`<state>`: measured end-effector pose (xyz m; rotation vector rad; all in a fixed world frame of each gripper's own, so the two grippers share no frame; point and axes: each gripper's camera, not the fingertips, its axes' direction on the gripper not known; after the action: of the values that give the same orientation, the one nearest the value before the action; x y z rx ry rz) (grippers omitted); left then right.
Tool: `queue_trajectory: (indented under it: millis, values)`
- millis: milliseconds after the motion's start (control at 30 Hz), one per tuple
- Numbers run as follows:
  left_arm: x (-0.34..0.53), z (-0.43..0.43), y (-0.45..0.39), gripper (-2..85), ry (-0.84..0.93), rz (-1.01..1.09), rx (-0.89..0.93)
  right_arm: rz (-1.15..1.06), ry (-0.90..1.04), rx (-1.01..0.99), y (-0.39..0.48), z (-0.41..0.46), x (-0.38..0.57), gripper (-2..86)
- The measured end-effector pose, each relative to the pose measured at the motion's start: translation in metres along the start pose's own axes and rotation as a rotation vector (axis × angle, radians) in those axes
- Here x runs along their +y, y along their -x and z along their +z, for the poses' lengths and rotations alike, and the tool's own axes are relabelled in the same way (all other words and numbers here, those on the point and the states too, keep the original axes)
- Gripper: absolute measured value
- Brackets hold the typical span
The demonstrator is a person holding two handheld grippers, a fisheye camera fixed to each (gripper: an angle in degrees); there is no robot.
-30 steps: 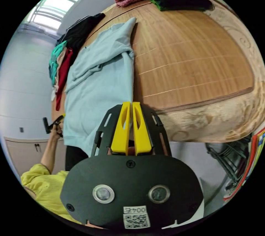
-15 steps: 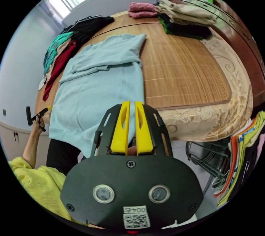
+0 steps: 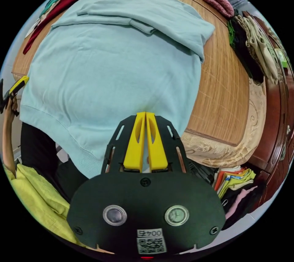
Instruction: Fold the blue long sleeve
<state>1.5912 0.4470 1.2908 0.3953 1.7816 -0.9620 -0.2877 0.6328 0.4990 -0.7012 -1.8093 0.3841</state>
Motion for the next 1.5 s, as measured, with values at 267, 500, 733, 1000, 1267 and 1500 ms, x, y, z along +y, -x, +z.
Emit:
queue_trajectory:
  millis: [267,500,733,1000,1267,1500]
  values:
    - [0.001,0.004,-0.061,4.9,-0.014,0.180,-0.230,0.068,0.005,-0.164,-0.005,0.010,-0.021,-0.5]
    - [-0.013,0.003,-0.067,5.5,0.038,0.170,-0.217,0.097,0.022,-0.212,0.000,0.012,-0.036,-0.5]
    - [-0.016,0.003,-0.058,5.3,0.021,0.134,-0.181,0.062,0.048,-0.093,0.026,0.003,-0.047,-0.6]
    - [-0.025,0.004,-0.040,6.5,0.029,0.134,-0.181,0.053,0.073,-0.048,0.029,-0.012,-0.048,-0.6]
    - [-0.006,-0.034,0.037,12.4,0.031,0.002,0.049,0.081,0.022,-0.036,0.014,-0.038,-0.025,-0.2]
    - [0.046,-0.019,0.067,13.2,0.086,-0.102,0.236,0.150,-0.161,-0.074,-0.021,-0.085,0.035,6.1]
